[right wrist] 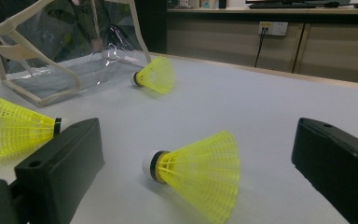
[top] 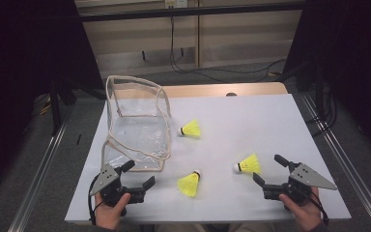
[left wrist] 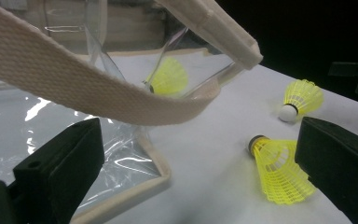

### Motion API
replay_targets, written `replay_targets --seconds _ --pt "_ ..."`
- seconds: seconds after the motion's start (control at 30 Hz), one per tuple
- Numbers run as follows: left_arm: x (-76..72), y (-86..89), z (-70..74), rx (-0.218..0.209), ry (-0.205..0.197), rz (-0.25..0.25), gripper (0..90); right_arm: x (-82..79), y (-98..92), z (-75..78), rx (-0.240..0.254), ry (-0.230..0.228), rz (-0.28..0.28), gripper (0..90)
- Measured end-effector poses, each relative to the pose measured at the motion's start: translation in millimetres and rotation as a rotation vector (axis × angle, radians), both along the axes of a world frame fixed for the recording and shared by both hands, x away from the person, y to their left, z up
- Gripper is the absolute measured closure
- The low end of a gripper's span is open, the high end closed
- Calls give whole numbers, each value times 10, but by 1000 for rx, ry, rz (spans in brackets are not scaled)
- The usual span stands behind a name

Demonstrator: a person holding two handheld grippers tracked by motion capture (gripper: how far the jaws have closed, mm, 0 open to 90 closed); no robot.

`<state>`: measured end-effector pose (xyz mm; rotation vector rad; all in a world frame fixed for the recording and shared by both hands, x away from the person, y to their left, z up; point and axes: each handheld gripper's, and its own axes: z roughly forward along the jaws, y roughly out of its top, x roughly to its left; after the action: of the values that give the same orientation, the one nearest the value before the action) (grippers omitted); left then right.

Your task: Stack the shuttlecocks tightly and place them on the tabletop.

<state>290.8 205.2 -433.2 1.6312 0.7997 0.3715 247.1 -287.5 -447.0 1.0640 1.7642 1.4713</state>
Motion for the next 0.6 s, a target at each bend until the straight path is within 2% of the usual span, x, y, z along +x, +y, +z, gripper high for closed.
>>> replay_targets --seconds 0.03,0.17,0.37,0.6 --pt "1 3 -1 12 2 -7 14 2 4 -1 1 -2 1 14" --pt "-3 -29 -9 8 20 -12 14 7 11 0 -3 -3 5 16" --pt "-4 -100 -9 6 25 -34 14 3 5 7 0 -6 5 16" --pt "-4 -167 -8 29 31 -58 13 3 5 9 -3 -7 4 16"
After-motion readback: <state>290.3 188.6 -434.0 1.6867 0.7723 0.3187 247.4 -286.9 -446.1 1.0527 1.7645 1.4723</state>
